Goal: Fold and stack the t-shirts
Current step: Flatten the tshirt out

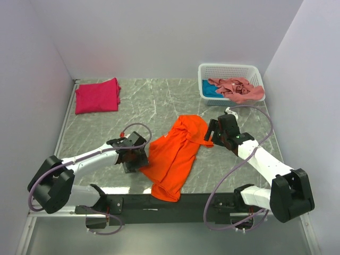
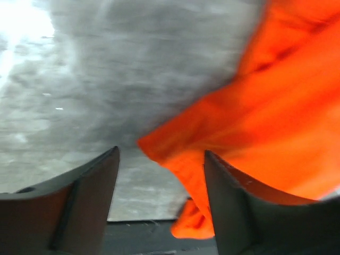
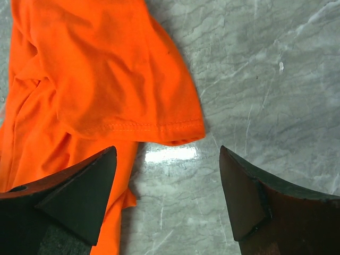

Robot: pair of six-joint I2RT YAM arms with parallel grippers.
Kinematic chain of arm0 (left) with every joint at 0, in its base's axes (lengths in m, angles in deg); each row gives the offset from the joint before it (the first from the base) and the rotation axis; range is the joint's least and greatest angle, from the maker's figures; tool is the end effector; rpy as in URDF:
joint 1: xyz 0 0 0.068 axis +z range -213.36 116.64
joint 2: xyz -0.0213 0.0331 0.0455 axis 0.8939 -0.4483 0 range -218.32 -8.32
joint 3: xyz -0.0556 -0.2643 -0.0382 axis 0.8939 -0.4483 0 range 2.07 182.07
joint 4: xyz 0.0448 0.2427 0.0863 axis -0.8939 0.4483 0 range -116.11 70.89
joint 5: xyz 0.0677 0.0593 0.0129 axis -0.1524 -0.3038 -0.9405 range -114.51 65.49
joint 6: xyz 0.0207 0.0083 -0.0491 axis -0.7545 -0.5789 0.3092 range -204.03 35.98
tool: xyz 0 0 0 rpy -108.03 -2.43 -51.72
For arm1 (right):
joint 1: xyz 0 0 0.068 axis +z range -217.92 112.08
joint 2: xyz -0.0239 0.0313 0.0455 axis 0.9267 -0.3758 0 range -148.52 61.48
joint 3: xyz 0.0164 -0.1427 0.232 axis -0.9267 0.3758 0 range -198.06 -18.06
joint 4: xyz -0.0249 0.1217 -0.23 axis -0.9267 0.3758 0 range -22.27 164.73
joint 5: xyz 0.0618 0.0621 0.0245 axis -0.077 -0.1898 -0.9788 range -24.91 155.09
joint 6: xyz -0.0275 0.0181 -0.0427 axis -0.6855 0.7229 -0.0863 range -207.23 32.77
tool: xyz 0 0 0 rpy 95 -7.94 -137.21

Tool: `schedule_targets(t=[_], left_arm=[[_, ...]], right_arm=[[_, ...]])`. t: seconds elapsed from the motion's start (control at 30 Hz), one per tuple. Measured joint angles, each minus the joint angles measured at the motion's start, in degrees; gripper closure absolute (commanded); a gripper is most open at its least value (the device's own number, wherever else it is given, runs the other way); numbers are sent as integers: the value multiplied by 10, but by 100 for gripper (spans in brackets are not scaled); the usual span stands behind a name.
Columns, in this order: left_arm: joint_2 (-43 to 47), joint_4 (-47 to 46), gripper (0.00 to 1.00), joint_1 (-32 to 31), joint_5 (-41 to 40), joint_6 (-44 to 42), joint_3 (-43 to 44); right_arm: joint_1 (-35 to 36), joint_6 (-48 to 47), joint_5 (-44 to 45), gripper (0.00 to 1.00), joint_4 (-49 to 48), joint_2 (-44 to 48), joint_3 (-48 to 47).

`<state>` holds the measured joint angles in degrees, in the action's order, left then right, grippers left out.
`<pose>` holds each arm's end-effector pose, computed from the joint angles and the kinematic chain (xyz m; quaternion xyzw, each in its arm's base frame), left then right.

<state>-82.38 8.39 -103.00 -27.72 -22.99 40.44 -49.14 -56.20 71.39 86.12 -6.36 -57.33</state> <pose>0.1696 -0.1380 0.1700 -0.1876 0.9667 -0.1147 0.1309 0.2275 0.0732 0.2136 0.1191 0.9215 0.1078 0.3536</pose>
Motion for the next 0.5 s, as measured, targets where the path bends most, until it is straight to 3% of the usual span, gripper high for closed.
schedule_targets(t=[0.3,0.33,0.37,0.5], left_arm=[[-40,-21,82,-7,1,17,-3],[-45,-30,95,-10,7,19,-3],[-47,-37,99,-12,11,20,-3],[-52,-53,99,-22,16,23,-1]], right_arm=[[0,0,2,17,-9,-15,0],[0,0,5,17,-8,-15,0],[0,0,7,17,-8,-15,0],[0,2,19,17,-8,-19,0]])
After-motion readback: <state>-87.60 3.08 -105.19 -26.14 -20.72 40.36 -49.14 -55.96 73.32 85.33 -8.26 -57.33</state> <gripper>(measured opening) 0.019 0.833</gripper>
